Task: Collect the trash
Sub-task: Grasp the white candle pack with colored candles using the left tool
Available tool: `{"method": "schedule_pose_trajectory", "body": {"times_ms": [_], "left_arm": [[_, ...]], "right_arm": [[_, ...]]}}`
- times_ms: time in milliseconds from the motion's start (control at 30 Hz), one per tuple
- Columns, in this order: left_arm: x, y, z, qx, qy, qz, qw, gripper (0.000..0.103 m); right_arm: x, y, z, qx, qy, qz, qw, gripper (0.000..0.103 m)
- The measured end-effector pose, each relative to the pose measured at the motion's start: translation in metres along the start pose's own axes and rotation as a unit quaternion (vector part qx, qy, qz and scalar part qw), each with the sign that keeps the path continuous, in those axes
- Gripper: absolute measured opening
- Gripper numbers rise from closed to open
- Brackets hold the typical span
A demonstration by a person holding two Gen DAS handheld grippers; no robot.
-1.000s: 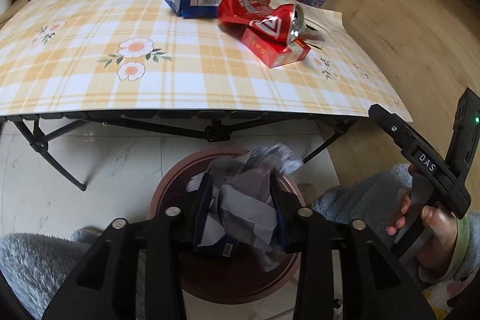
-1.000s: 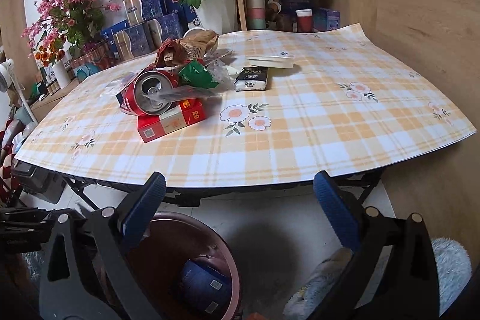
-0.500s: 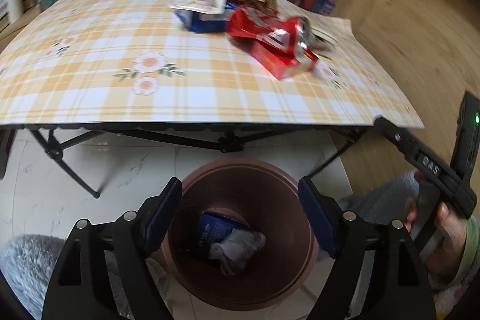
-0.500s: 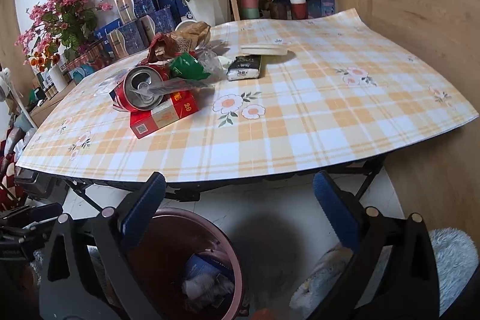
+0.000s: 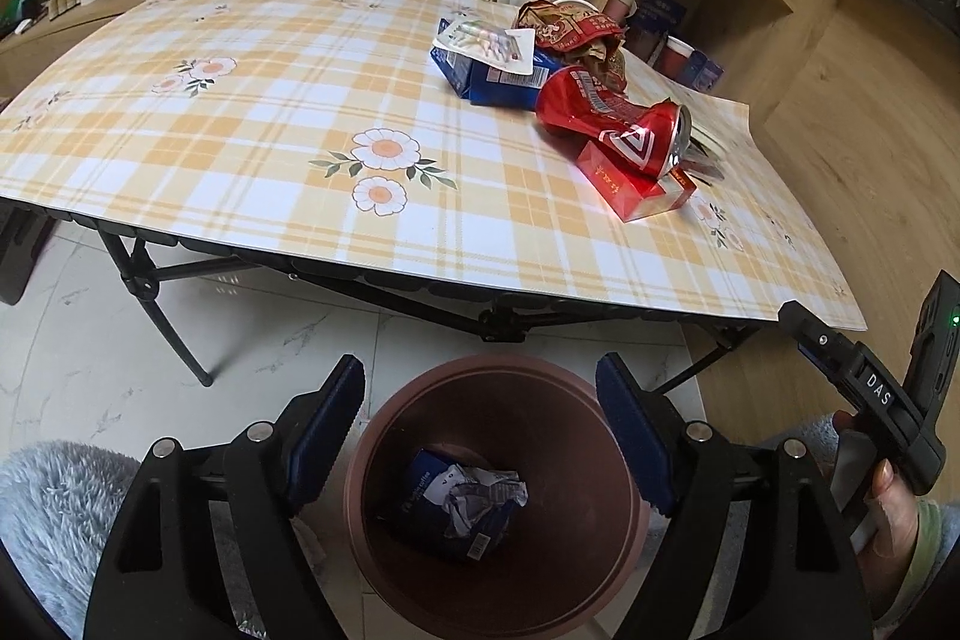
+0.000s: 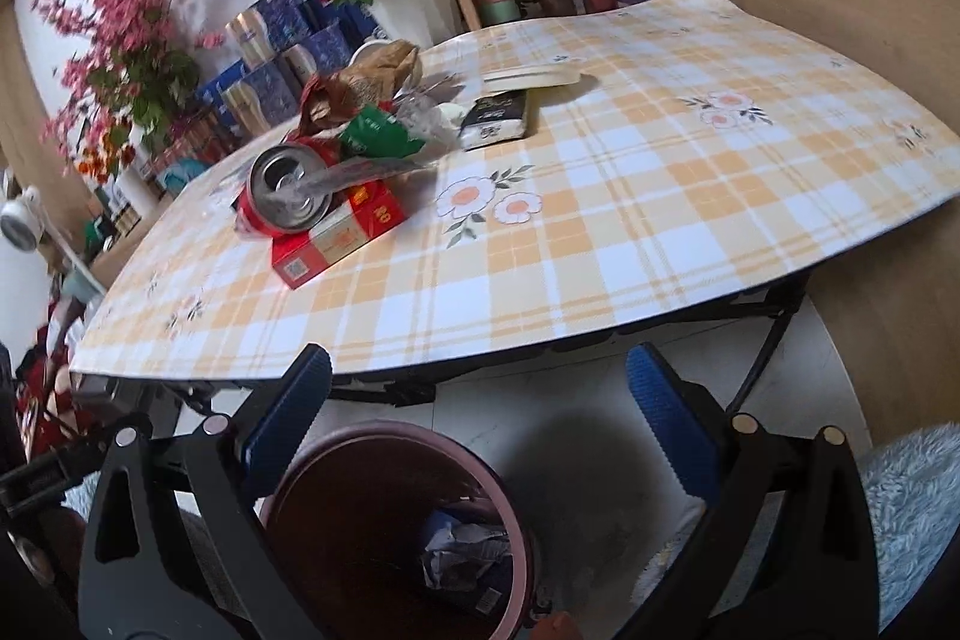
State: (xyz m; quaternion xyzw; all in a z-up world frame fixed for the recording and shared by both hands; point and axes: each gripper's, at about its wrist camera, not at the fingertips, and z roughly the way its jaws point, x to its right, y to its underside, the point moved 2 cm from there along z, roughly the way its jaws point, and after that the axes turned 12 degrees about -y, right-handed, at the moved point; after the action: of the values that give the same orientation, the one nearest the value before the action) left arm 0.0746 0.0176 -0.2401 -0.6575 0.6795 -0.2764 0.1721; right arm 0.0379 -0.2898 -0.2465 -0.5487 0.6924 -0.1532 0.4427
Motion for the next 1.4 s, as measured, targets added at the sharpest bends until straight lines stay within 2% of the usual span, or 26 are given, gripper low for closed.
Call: {"method": "schedule_pose_trajectory", "body": {"times_ms": [267,333,433,567,667,767,967,1067,1200,1400], "left_arm": [[-0.009,-0.011,-0.006,0.023,-0.013,-0.019,0.9995,0.078],[-0.008,-0.023,-0.006,0.029,-0.034,-0.002,0.9990,0.078],[-0.005,-0.046,-0.007,0.042,-0.035,0.015,0.9984,0.075],[0.005,-0.090,-0.009,0.058,-0.029,0.029,0.9975,0.064],[0.019,-0.127,0.000,0.065,-0.018,0.064,0.9956,0.051],[0.028,-0.150,0.016,0.058,-0.024,0.086,0.9943,0.043],[0.040,-0.182,0.056,0.033,-0.040,0.118,0.9917,0.038],[0.043,-0.192,0.074,0.011,-0.049,0.119,0.9916,0.028],[0.045,-0.198,0.091,-0.004,-0.057,0.124,0.9906,0.028],[0.050,-0.204,0.096,-0.006,-0.053,0.137,0.9892,0.029]], "right_arm": [[0.003,-0.005,0.000,-0.010,0.024,0.002,1.000,0.097],[0.003,-0.010,0.001,-0.017,0.025,0.005,1.000,0.097],[-0.001,-0.018,0.002,-0.025,0.040,-0.011,0.999,0.097],[-0.005,-0.032,0.001,-0.023,0.039,-0.042,0.998,0.097],[-0.004,-0.047,0.001,-0.022,0.026,-0.038,0.999,0.097],[-0.003,-0.061,0.004,-0.023,0.013,-0.033,0.999,0.097],[-0.003,-0.091,0.014,-0.020,0.002,-0.040,0.999,0.097],[-0.002,-0.103,0.017,-0.017,0.000,-0.041,0.999,0.097],[0.002,-0.118,0.020,-0.016,-0.001,-0.039,0.999,0.097],[0.006,-0.132,0.020,-0.016,0.005,-0.043,0.999,0.097]]}}
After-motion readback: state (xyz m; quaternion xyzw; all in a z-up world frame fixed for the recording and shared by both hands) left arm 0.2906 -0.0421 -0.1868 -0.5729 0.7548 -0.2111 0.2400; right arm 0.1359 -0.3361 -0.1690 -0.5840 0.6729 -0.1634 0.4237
